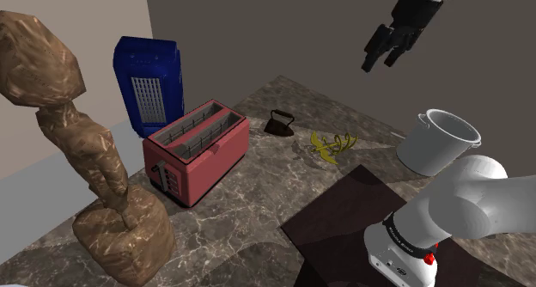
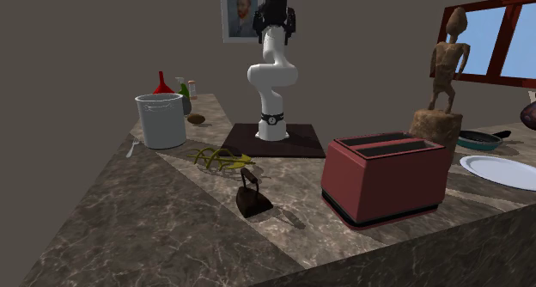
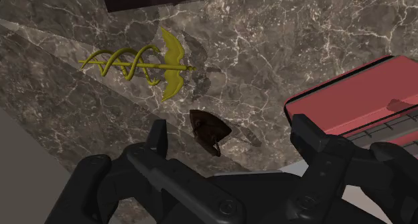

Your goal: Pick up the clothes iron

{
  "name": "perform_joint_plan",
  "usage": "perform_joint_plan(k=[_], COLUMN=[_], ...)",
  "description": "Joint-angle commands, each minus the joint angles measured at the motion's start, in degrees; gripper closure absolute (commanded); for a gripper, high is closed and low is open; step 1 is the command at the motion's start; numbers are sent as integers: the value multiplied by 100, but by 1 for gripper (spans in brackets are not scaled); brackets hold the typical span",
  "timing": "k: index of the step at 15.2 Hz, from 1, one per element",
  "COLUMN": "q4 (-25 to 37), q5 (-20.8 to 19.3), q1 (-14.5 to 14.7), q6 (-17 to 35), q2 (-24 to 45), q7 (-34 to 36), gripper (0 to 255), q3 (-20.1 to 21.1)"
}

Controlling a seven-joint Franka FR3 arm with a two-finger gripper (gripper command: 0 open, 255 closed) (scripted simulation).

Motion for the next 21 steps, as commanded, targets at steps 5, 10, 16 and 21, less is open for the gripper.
perform_joint_plan(k=[5,10,16,21], q4=[-403,-713,-790,-608], q5=[-54,-66,64,370], q1=[32,74,174,300], q6=[729,1638,2675,3425], q2=[338,969,1999,3033], q7=[-481,-1099,-1896,-2653], gripper=[0,0,0,0], q3=[-333,-730,-1179,-1504])
